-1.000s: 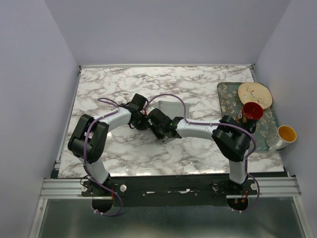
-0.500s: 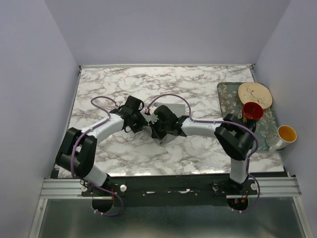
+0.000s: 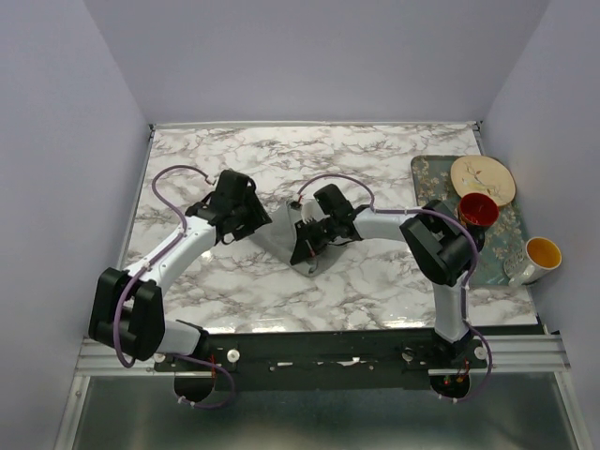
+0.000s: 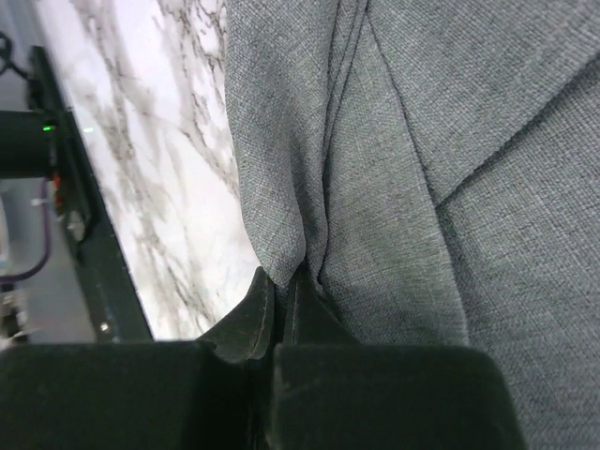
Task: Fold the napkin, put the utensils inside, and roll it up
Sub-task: Roll the napkin with the utensil
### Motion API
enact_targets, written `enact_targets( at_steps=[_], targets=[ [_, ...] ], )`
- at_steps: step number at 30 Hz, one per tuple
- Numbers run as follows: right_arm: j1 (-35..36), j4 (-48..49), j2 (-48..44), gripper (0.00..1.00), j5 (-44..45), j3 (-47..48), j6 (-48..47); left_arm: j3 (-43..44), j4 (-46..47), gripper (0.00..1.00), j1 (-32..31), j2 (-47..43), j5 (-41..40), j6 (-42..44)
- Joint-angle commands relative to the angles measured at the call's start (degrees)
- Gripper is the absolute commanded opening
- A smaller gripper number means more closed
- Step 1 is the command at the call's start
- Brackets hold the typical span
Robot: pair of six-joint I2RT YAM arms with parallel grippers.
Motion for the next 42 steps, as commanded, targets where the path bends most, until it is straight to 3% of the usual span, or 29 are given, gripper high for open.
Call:
enact_targets(
  at_steps=[1,5,6,9,12,21,30,32,33,36,38,42],
  targets=[
    [-2.14,-7.23,6.74,0.01,-11.27,0.64,2.09,1.04,-2.85,0.60,-0.32,3.40,2.14,4.94],
    [-2.94,-9.60,7.54,0.01,-9.26,1.62,0.60,2.62,-0.93,0.38,-0.67,6.39,3.98,10.99],
    [-2.94,-9.87,7.54,0.01,-8.82,1.79,0.51,3.50,-0.40,0.25,-0.67,7.10,4.25,11.44],
    [-2.94,-10.66,7.54,0.00,-6.27,2.14,0.33,6.56,1.19,0.09,-0.67,11.31,5.21,13.02],
    [-2.85,-10.75,6.93,0.01,-5.65,2.06,0.51,10.08,-0.57,0.00,-0.76,17.20,5.04,14.25],
    [-2.85,-10.75,6.58,0.01,-3.02,1.62,0.68,14.23,-9.35,0.00,-0.24,29.69,-2.77,21.64],
    [-3.02,-9.52,6.84,0.01,-2.13,0.83,0.77,17.03,-9.62,0.00,-1.20,22.58,-7.44,23.48],
    [-3.02,-9.43,6.75,0.01,-2.05,0.83,0.68,17.65,-9.53,0.06,-2.25,20.38,-6.48,23.66],
    [-3.02,-9.43,6.84,0.01,-2.22,1.00,0.60,17.13,-9.10,0.17,-2.60,19.59,-5.08,23.66],
    [-3.02,-9.52,7.01,0.00,-2.84,1.53,0.33,15.73,-8.22,0.38,-4.36,16.95,-3.06,24.19],
    [-3.02,-9.43,7.27,0.01,-3.45,1.70,-0.19,13.80,-5.86,0.42,-5.15,14.06,0.37,24.28],
    [-3.02,-9.35,6.93,0.01,-3.01,1.44,-1.33,4.94,-1.10,0.40,-5.68,9.57,9.60,20.78]
  ],
)
